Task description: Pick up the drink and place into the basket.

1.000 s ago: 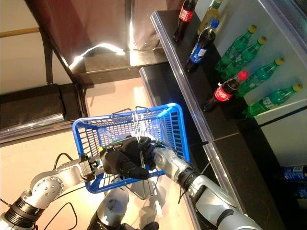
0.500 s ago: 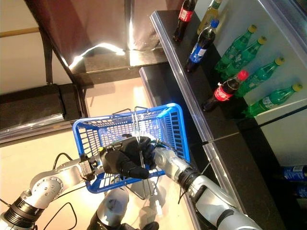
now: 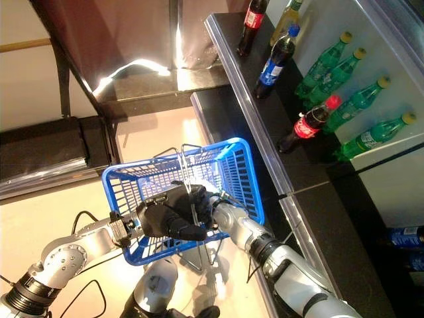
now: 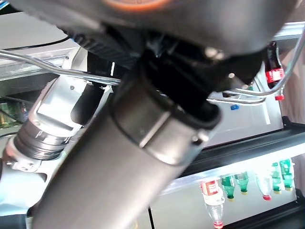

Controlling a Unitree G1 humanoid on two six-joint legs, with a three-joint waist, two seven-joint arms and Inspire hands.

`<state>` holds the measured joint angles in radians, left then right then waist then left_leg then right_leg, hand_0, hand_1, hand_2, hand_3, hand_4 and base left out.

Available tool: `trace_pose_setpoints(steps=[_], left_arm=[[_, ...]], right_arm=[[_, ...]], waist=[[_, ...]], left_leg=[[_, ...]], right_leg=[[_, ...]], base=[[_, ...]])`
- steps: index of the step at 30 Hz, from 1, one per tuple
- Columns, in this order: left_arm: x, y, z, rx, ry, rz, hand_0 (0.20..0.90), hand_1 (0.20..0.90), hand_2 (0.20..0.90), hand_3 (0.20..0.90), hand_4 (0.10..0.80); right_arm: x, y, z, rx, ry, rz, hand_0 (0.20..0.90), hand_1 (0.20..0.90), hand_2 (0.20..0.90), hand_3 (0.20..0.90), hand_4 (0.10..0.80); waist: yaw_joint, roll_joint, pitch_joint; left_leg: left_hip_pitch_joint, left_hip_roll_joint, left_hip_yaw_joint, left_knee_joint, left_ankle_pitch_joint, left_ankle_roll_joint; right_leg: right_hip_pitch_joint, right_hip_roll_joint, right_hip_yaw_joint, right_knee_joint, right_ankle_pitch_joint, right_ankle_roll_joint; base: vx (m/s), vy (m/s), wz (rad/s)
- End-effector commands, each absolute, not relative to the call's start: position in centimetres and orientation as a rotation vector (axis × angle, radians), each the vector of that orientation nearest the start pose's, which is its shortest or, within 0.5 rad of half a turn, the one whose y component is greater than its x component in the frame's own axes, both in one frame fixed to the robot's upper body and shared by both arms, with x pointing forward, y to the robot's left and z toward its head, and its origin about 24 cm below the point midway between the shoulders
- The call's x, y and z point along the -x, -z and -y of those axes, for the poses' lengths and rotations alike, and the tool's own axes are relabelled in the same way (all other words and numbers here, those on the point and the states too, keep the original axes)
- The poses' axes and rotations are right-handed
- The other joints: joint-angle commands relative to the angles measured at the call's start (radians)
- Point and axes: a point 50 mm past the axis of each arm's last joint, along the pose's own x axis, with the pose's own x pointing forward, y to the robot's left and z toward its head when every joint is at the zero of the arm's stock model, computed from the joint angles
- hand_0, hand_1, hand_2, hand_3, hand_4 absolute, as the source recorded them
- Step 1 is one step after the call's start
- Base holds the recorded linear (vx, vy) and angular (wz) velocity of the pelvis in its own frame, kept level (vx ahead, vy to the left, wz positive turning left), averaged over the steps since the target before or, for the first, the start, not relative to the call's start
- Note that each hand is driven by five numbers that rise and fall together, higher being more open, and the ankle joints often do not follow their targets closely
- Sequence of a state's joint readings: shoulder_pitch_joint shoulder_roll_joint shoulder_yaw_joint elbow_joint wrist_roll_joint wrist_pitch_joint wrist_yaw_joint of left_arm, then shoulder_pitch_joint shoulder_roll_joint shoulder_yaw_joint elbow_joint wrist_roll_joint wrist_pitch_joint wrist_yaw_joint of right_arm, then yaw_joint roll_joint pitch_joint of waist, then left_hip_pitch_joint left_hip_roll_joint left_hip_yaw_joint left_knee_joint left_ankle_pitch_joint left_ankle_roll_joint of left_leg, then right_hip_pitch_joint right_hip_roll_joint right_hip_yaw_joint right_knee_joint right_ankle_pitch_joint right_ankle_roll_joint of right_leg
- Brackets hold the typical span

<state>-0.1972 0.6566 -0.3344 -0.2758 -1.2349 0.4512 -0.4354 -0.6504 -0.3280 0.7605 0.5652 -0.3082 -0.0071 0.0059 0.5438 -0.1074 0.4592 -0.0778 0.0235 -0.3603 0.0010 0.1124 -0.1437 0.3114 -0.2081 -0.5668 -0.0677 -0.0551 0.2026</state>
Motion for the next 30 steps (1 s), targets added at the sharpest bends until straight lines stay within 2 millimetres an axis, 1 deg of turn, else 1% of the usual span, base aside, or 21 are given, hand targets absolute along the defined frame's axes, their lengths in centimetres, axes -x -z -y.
trace_pose_setpoints(steps=[1,5,9,13,16,22,23,24,25,30], left_arm=[[-20.3,-20.4,-8.6,0.865,1.474,0.423,0.3,0.3,0.3,0.2,0.1],[-20.7,-20.1,-9.4,0.86,1.392,0.435,0.3,0.3,0.3,0.2,0.1],[-21.1,-19.9,-10.5,0.845,1.295,0.457,0.3,0.3,0.3,0.2,0.1],[-21.5,-19.7,-11.4,0.833,1.208,0.475,0.3,0.3,0.3,0.2,0.1],[-21.8,-19.3,-12.5,0.819,1.116,0.491,0.3,0.3,0.3,0.2,0.1],[-22.1,-18.5,-14.2,0.777,0.975,0.505,0.3,0.3,0.3,0.2,0.1],[-22.1,-18.4,-14.5,0.775,0.954,0.51,0.3,0.3,0.3,0.2,0.1],[-22.2,-18.4,-14.6,0.77,0.936,0.513,0.3,0.3,0.3,0.2,0.1],[-22.3,-18.2,-15.2,0.764,0.886,0.524,0.3,0.3,0.3,0.2,0.1],[-22.7,-17.6,-16.2,0.738,0.753,0.531,0.3,0.3,0.3,0.2,0.1]], right_arm=[[-31.3,-4.1,5.2,0.926,-0.642,0.152,0.9,0.9,0.9,0.9,0.8],[-31.2,-4.7,5.9,0.907,-0.615,0.177,0.9,0.9,0.9,0.9,0.8],[-31.3,-5.9,6.3,0.874,-0.598,0.214,0.9,0.9,0.9,0.9,0.8],[-31.3,-6.6,6.8,0.839,-0.581,0.24,0.9,0.9,0.9,0.9,0.8],[-31.1,-7.2,7.2,0.783,-0.561,0.255,0.9,0.9,0.9,0.9,0.8],[-30.4,-7.6,8.2,0.669,-0.532,0.255,0.9,0.9,0.9,0.9,0.8],[-30.3,-7.6,8.5,0.657,-0.527,0.258,0.9,0.9,0.9,0.9,0.8],[-30.2,-7.6,8.5,0.646,-0.521,0.261,0.9,0.9,0.9,0.9,0.8],[-29.7,-7.5,8.6,0.611,-0.513,0.266,0.9,0.9,0.9,0.9,0.8],[-28.8,-7.2,8.9,0.543,-0.481,0.281,0.9,0.9,0.9,0.9,0.8]], waist=[[-0.032,0.007,-0.4],[-0.039,0.011,-0.4],[-0.048,0.015,-0.398],[-0.054,0.018,-0.398],[-0.059,0.02,-0.397],[-0.08,0.028,-0.402],[-0.085,0.035,-0.402],[-0.089,0.036,-0.403],[-0.101,0.043,-0.405],[-0.135,0.058,-0.408]], left_leg=[[0.087,0.041,-0.027,-0.088,-0.029,0.015],[0.089,0.041,-0.017,-0.088,-0.029,0.016],[0.091,0.044,-0.004,-0.088,-0.029,0.016],[0.09,0.045,0.005,-0.088,-0.029,0.017],[0.092,0.045,0.012,-0.088,-0.03,0.017],[0.099,0.046,0.033,-0.088,-0.032,0.019],[0.089,0.037,0.033,-0.088,-0.01,0.025],[0.09,0.037,0.037,-0.088,-0.01,0.025],[0.092,0.04,0.053,-0.088,-0.012,0.026],[0.096,0.046,0.098,-0.088,-0.018,0.031]], right_leg=[[-0.034,0.025,0.011,0.074,-0.018,-0.074],[-0.035,0.024,0.015,0.076,-0.019,-0.074],[-0.036,0.024,0.022,0.075,-0.02,-0.073],[-0.039,0.024,0.027,0.076,-0.021,-0.072],[-0.037,0.025,0.032,0.072,-0.02,-0.072],[-0.037,0.024,0.046,0.065,-0.015,-0.067],[-0.049,0.015,0.038,0.066,0.01,-0.066],[-0.049,0.015,0.04,0.065,0.01,-0.065],[-0.05,0.012,0.045,0.062,0.011,-0.062],[-0.057,0.002,0.061,0.06,0.015,-0.054]], base=[[0.0,0.0,0.0],[-0.002,0.008,-0.05],[-0.005,0.003,-0.12],[-0.005,0.002,-0.05],[-0.004,-0.002,-0.05],[0.005,0.024,-0.09],[-0.055,0.099,-0.13],[-0.054,0.109,-0.18],[0.011,0.037,-0.18],[0.002,0.032,-0.27]])
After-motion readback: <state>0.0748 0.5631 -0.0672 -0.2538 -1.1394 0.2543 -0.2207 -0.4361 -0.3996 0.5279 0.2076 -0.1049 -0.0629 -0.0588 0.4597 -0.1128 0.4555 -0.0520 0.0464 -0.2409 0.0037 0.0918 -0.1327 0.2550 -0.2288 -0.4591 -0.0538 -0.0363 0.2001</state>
